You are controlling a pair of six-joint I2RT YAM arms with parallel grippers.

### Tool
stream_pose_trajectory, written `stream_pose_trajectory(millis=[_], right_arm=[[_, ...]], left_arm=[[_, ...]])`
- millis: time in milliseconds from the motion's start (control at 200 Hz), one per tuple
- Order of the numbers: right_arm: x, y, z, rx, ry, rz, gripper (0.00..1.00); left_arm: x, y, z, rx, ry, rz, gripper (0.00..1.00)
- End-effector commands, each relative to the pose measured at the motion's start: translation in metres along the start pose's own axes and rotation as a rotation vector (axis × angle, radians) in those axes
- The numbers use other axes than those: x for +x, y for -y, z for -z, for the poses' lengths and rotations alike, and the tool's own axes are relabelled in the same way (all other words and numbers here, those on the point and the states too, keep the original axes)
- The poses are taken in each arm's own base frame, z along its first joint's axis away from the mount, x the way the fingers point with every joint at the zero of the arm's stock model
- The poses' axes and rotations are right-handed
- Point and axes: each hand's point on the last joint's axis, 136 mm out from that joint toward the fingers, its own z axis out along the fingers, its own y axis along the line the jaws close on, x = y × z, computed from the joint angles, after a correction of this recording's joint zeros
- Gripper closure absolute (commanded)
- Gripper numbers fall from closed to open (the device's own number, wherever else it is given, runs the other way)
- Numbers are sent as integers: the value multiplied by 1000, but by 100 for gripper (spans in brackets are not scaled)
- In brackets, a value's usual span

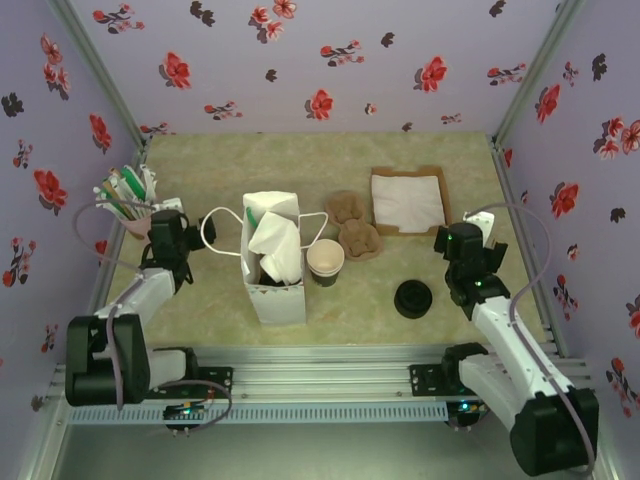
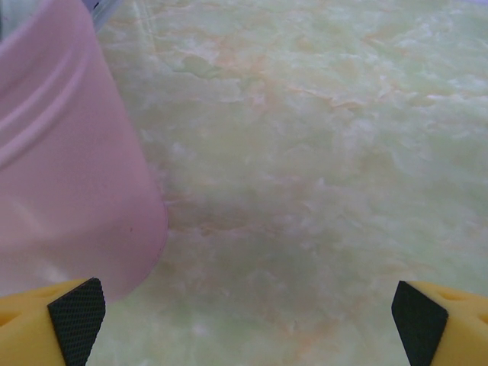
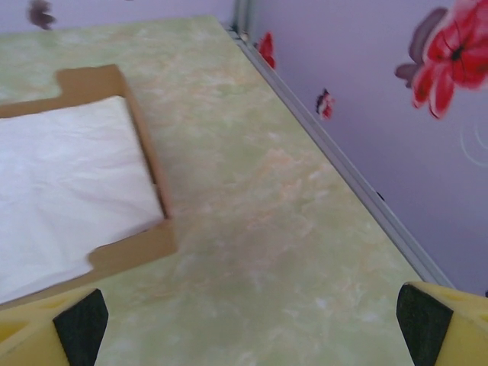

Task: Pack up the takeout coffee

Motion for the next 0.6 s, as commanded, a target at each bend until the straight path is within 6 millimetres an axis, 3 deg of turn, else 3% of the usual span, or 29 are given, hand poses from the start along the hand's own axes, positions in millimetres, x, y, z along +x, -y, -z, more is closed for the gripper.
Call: stream_pose_trajectory(millis=[0, 260, 395, 595], right_arm=[[-12, 9, -17, 23, 83, -91, 1], [8, 30, -57, 90, 118, -184, 1], [14, 23, -80, 73, 99, -160, 1], [8, 1, -93, -22, 90, -114, 1]], left_arm=[[-16, 5, -9, 29, 136, -56, 1], [-16, -3, -23, -13, 217, -85, 1], [-6, -3, -28, -4, 233, -84, 1], [-1, 0, -29, 16, 240, -98, 1]])
